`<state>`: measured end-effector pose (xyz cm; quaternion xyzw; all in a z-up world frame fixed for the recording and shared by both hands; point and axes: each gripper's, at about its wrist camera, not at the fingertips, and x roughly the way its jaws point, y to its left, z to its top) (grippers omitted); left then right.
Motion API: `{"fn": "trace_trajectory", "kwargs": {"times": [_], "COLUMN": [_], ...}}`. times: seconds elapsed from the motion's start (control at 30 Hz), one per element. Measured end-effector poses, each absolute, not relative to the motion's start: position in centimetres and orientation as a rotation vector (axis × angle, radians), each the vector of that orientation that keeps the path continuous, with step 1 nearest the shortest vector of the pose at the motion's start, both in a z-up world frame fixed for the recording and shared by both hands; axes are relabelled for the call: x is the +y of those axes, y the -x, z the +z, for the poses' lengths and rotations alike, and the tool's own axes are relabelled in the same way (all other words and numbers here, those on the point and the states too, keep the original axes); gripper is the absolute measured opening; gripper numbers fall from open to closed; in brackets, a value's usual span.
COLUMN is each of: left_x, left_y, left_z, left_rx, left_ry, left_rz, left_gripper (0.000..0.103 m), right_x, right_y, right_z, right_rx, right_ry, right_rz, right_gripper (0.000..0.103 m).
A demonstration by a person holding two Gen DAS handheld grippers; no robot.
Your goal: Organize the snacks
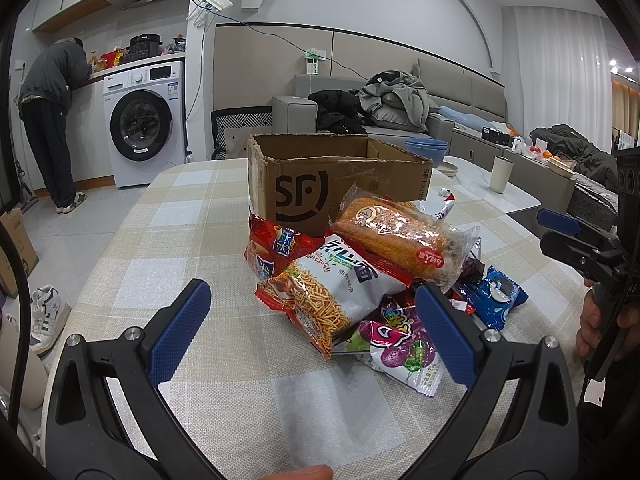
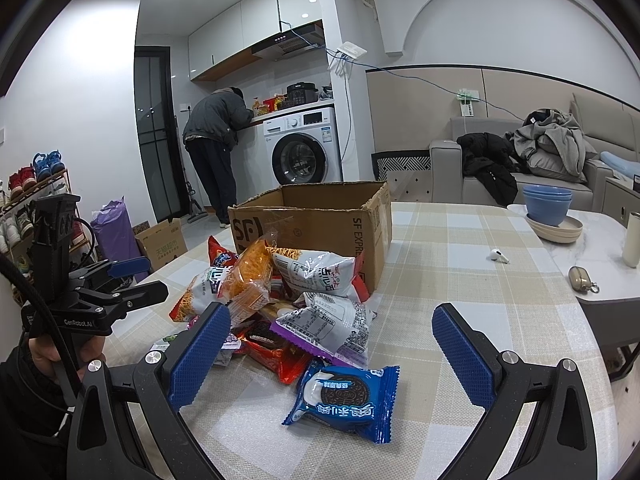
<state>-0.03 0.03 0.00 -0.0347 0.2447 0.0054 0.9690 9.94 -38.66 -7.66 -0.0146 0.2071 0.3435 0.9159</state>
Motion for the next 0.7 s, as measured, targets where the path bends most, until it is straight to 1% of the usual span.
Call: {"fn": "trace_trajectory", "kwargs": {"times": [0.7], "left_x": [-0.52], "left_y": [-0.02], "left_z": [0.0], "left_rx": [0.505], "left_ry": [0.046], "left_rz": [0.009], "left_gripper": [0.102], "right_x": [-38.47], "right_y": [-10.83], "right_z": [-8.04], "right_rx": [0.473], "right_ry": [0.043], "right_rz": [0.642], "right_gripper": [0.103]}}
